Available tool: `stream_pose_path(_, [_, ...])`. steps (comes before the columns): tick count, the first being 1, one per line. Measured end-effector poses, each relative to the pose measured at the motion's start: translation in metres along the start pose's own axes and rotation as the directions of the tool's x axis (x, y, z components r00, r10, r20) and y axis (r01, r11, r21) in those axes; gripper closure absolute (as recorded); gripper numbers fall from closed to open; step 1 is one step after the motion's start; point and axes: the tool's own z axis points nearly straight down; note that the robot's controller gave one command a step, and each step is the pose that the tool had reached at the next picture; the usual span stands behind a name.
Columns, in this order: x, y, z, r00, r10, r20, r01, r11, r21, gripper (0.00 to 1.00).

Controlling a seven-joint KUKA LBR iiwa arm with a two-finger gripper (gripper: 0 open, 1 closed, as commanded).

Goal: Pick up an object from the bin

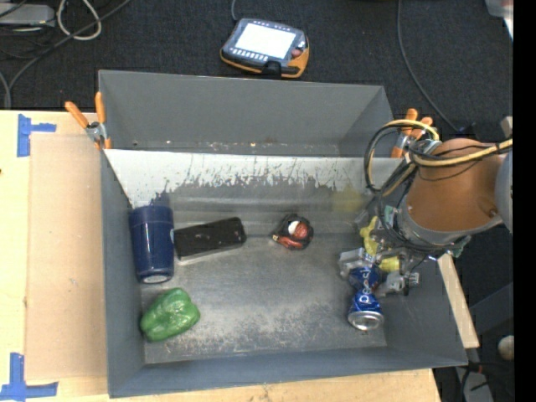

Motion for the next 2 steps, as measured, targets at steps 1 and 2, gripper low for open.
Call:
stream_pose_path(1, [-0.0026, 0.0043, -0.0051, 0.96, -0.281, 0.009, 0.281, 0.96, 0.0, 1.0])
stream_pose_path(2, [-0.0026, 0.0043, -0.0053, 0.96, -0.281, 0.01, 0.281, 0.96, 0.0, 1.0])
